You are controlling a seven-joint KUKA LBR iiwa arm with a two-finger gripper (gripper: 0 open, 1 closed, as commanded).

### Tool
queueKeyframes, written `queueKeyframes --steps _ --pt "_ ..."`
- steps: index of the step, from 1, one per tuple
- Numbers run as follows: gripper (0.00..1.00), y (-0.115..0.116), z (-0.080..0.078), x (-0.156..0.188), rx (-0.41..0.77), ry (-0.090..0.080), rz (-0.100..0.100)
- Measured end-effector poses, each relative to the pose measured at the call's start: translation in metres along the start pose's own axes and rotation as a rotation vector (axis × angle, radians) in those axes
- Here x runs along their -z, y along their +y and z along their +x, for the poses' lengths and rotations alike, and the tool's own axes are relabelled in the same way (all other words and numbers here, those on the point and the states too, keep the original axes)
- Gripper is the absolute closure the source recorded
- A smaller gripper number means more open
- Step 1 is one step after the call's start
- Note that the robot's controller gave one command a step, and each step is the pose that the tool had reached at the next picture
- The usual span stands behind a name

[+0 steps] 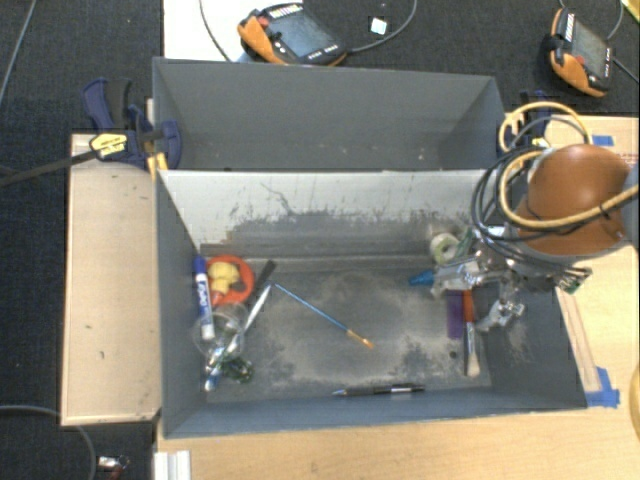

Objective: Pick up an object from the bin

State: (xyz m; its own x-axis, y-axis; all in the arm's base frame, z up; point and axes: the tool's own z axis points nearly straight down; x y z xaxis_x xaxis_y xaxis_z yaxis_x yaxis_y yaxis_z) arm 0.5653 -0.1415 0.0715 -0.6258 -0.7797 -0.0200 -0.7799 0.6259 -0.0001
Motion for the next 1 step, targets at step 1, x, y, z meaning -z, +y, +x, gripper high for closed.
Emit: queueKeyframes --steps 1 --pt "1.0 0.0383 0.0347 0.0001 0.021 0.012 -0.001"
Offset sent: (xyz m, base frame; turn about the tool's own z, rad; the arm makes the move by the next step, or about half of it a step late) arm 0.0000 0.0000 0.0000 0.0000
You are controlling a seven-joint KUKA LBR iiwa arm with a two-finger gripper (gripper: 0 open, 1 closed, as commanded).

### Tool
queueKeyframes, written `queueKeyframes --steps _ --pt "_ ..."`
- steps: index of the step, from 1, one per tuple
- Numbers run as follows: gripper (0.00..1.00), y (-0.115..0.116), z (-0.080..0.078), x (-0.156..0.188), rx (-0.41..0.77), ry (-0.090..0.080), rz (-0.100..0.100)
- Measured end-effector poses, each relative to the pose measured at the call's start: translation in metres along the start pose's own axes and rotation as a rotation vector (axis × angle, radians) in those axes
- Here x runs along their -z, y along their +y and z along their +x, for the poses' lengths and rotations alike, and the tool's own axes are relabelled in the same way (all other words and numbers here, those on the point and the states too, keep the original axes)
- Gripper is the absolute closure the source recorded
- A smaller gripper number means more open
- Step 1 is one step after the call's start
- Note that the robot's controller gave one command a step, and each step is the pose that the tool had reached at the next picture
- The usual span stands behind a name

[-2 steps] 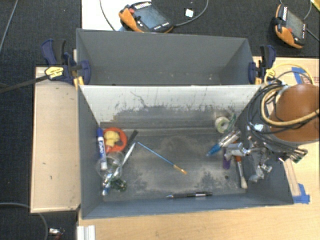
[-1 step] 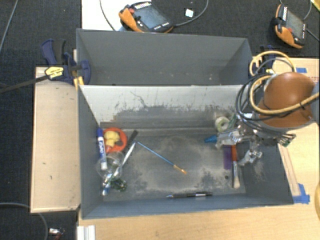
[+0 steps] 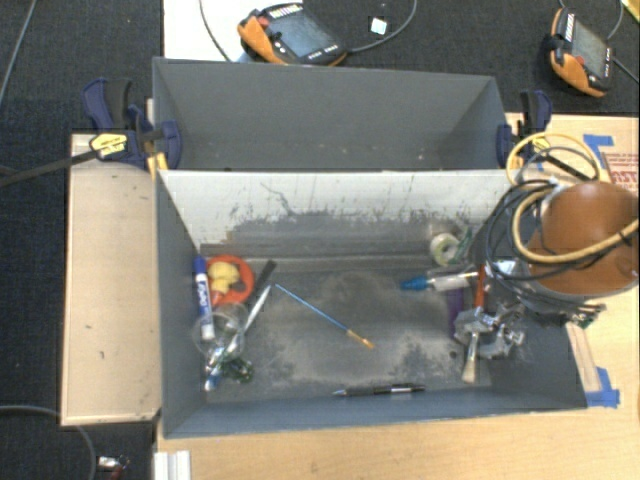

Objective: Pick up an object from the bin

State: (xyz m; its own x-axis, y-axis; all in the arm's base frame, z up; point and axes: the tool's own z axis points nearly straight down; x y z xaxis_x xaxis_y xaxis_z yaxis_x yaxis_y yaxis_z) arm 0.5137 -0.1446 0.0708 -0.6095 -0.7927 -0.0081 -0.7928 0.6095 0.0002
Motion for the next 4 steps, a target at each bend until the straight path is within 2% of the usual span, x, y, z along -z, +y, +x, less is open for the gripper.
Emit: queueKeyframes --steps 1,4 --pt "1.0 0.0 0.0 0.0 0.0 0.0 0.0" --pt "1.0 0.002 -0.001 0.071 -0.011 0.0 -0.006"
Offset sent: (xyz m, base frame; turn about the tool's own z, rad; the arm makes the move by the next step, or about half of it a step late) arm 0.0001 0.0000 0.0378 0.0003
